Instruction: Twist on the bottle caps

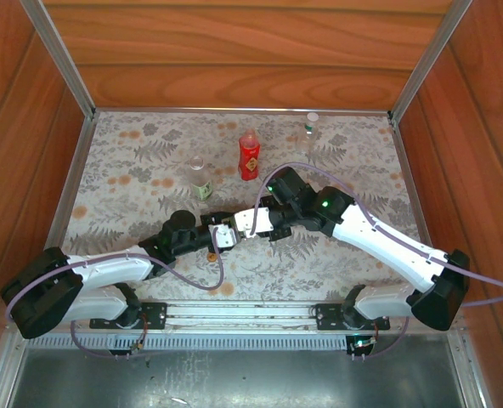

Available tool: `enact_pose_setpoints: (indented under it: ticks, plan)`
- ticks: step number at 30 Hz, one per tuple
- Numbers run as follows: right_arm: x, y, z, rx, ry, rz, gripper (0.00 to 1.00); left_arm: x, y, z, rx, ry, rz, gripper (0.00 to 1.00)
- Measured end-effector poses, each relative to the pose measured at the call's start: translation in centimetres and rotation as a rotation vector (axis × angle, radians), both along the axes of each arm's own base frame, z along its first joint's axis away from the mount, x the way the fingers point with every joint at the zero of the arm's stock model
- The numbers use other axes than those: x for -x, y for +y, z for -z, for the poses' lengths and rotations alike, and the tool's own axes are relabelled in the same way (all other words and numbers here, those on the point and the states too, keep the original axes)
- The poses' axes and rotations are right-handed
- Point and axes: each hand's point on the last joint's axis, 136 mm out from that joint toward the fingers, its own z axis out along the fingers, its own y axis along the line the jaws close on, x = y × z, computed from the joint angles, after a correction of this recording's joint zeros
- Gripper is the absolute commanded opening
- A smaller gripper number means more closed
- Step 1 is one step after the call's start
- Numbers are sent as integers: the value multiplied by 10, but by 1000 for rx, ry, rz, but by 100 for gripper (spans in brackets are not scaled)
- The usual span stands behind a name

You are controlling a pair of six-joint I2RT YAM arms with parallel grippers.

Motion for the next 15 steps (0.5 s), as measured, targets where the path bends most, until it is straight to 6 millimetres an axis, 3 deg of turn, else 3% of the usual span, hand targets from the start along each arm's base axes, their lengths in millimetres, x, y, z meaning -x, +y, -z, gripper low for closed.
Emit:
enact_pose_setpoints:
  ticks: [7, 15]
  plan:
    - [0, 2, -4, -80, 91, 140, 9, -2, 2, -3, 11, 3, -18, 60]
    - [-3, 3, -8, -367, 525, 728, 0, -5, 4, -8, 21, -5, -43, 60]
